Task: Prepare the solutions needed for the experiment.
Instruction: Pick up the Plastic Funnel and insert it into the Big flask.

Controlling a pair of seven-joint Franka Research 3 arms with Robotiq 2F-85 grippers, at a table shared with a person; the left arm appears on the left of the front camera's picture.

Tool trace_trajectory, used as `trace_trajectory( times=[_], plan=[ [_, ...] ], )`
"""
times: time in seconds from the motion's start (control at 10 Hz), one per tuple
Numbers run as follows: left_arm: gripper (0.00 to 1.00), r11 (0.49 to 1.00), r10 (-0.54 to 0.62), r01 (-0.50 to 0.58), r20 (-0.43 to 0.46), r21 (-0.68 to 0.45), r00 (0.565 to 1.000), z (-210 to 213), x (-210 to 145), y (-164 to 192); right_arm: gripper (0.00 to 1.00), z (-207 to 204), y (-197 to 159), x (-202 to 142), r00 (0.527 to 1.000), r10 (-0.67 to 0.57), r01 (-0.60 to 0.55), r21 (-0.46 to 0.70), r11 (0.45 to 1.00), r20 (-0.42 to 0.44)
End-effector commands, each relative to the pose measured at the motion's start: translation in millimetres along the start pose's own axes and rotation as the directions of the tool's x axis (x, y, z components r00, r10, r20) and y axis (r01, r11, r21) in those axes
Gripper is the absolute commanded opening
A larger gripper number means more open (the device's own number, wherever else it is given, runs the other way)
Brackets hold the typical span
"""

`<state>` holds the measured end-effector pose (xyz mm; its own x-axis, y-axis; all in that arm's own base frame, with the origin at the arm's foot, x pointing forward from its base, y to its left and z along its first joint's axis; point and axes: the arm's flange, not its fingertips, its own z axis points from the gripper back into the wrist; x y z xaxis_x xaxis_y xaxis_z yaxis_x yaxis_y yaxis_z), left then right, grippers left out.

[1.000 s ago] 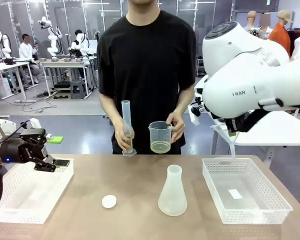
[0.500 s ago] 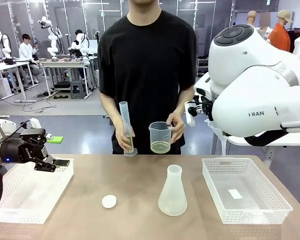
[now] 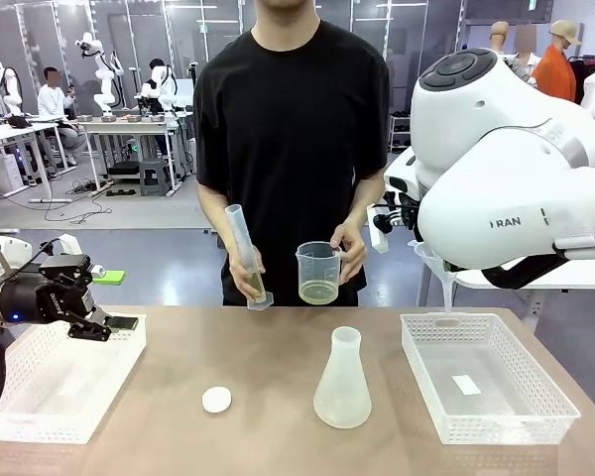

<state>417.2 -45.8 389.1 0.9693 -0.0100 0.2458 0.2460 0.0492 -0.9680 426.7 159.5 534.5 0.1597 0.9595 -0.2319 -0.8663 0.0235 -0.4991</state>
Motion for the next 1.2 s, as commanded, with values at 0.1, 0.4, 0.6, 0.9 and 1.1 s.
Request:
trace_trajectory(
  times=[0.1,0.4,0.6,0.9,1.1],
  plan=[
    [1.00,1.000,-0.003,0.003,0.012,-0.012,1.000,-1,1,-3,0.00,1,-5,0,1.000,0.019,-0.019,-0.002,1.000,-0.007],
    [1.00,1.000,-0.003,0.003,0.012,-0.012,1.000,-1,1,-3,0.04,13,15,23,0.990,0.067,-0.063,-0.031,0.998,0.120],
    [1.00,1.000,-0.003,0.003,0.012,-0.012,1.000,-1,1,-3,0.04,32,26,32,0.970,0.094,-0.083,-0.055,0.995,0.226],
    [1.00,1.000,-0.003,0.003,0.012,-0.012,1.000,-1,1,-3,0.04,62,40,39,0.930,0.158,-0.123,-0.124,0.985,0.332],
    [1.00,1.000,-0.003,0.003,0.012,-0.012,1.000,-1,1,-3,0.04,77,51,44,0.893,0.198,-0.150,-0.148,0.978,0.404]
  ],
)
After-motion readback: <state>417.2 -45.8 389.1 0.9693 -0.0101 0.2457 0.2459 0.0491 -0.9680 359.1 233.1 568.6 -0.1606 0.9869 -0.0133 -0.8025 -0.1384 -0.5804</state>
